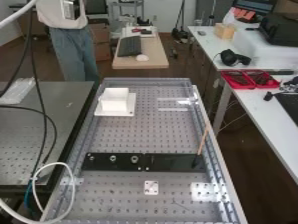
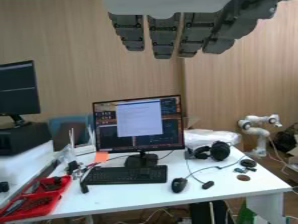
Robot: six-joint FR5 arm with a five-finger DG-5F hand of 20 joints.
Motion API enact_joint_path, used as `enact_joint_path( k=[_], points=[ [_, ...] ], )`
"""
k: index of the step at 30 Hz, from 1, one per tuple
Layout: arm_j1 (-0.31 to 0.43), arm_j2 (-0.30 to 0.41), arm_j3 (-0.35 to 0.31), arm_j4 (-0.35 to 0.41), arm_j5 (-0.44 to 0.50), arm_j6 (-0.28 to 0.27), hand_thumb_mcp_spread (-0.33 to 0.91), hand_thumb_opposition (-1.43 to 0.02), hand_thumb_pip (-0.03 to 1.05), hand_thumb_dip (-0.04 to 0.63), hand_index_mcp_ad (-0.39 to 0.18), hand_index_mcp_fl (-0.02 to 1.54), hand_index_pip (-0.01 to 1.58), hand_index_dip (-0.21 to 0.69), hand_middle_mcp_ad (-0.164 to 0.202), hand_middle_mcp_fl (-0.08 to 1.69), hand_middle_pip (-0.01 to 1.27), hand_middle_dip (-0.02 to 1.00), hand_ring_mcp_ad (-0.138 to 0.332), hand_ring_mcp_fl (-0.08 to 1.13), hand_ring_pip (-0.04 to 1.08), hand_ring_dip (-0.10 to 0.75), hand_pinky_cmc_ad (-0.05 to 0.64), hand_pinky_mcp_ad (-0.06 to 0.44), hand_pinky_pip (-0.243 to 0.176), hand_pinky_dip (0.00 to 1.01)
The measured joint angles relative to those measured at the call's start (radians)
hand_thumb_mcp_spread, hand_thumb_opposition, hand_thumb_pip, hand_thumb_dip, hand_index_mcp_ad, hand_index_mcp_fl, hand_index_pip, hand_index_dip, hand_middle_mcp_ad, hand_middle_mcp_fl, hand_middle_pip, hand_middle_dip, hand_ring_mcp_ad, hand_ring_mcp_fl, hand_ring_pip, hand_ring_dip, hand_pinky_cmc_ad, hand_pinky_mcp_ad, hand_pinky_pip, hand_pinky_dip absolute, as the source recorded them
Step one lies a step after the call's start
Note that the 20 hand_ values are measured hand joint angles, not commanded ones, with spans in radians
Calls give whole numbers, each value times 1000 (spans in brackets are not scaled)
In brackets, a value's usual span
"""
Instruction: Grab the larger nut and place it in the white container
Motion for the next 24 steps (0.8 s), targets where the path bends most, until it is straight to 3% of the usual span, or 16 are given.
enact_joint_path(
  k=[4, 5, 6, 7, 8, 11, 15, 18, 24],
  points=[
    [10, 1, -3, -2, 22, 4, -3, 12, 16, 7, 10, 24, -10, -2, 58, 9, 16, 26, 63, 0, 14, 16, 28, 37, -10, 17],
    [13, 1, -5, -2, 25, 3, 24, -26, 63, 9, 10, 21, -9, 0, 45, 12, 24, 35, 63, 0, 14, 23, 30, 38, -10, 44],
    [16, 2, -6, -2, 30, 0, 87, -87, 206, 35, 12, 24, 7, -3, 42, 12, 37, 31, 65, 3, 14, 24, 33, 54, -10, 79],
    [18, 2, -7, -1, 34, -2, 161, -141, 332, 52, 9, 24, 17, -3, 45, 12, 56, 47, 66, 3, 3, 26, 47, 66, -10, 138],
    [22, 3, -10, 1, 40, -3, 211, -244, 377, 70, 0, 23, 28, -3, 42, 7, 72, 84, 66, 0, 31, 58, 77, 80, -10, 230],
    [35, 6, -19, 7, 64, 3, 250, -443, 372, 80, -37, 23, 54, -5, 44, 21, 96, 152, 80, 2, 56, 103, 164, 171, -14, 443],
    [45, 13, -29, 12, 74, 3, 264, -604, 417, 80, -42, 24, 70, -9, 40, 38, 108, 197, 106, 3, 72, 138, 264, 253, -44, 588],
    [45, 18, -42, 16, 72, 1, 262, -663, 440, 79, -40, 24, 79, -12, 51, 37, 120, 204, 138, 0, 77, 148, 295, 298, -44, 632],
    [12, 25, -77, 27, 32, 4, 255, -724, 468, 80, -37, 40, 87, -14, 59, 59, 138, 237, 171, 3, 87, 164, 347, 326, -75, 707]
  ],
)
